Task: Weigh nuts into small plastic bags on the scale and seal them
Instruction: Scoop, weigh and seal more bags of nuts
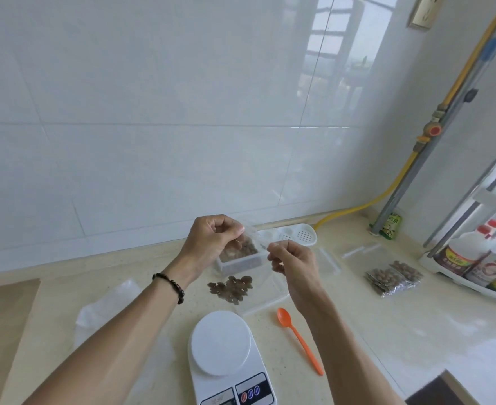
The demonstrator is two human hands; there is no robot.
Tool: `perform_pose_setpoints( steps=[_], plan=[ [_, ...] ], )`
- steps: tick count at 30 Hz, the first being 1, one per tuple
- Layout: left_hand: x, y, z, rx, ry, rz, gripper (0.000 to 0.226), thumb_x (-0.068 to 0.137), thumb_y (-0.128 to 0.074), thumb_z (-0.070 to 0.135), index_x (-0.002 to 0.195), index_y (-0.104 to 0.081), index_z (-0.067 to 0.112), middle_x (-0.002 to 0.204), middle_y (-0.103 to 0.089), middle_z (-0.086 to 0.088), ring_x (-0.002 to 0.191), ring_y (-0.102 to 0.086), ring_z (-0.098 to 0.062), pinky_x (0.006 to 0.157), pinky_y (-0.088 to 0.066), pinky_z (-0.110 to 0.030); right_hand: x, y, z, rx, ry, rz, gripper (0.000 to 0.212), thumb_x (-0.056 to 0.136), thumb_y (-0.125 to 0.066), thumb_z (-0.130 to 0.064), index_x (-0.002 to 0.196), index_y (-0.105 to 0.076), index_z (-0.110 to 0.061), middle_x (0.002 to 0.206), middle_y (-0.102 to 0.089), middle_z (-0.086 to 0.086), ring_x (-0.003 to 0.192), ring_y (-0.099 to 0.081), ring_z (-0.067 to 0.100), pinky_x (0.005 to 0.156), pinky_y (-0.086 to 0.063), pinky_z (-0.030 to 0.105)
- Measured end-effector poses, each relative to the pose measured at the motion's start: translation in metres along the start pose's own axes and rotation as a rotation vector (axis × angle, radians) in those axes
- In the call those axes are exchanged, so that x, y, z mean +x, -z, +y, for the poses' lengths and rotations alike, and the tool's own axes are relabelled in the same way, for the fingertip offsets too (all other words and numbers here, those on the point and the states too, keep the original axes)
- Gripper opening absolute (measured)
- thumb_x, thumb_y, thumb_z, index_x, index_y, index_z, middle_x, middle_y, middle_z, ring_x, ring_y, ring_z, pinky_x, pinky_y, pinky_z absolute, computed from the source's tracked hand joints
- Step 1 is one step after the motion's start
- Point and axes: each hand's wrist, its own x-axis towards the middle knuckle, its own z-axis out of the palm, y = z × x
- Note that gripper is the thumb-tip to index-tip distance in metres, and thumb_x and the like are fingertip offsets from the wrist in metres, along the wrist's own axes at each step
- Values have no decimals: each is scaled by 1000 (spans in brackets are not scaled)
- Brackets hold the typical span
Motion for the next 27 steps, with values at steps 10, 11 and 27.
perform_pose_setpoints(
  steps=[10,11,27],
  plan=[
    [-7,-8,10,-8,-25,6,12,88,-69,9,76,-71,7,71,-72,-9,68,-69,-20,76,-58,-36,4,-4,-15,-320,101,-30,26,92,-66,-22,72,-67,-6,63,-60,2,61,-50,13,65,-45,35],
    [-7,-7,11,-20,-15,-1,12,88,-69,9,77,-72,7,71,-73,-10,69,-69,-21,76,-58,-37,4,-3,-16,-317,111,-36,27,92,-66,-22,71,-67,-6,63,-60,3,61,-50,15,65,-45,36],
    [-4,-16,8,140,-89,-4,15,93,-62,7,78,-65,3,68,-71,-5,66,-69,-19,65,-55,-24,1,-4,-27,-278,154,-98,15,87,-74,-17,73,-72,-9,61,-65,-10,57,-56,-2,59,-44,14]
  ],
)
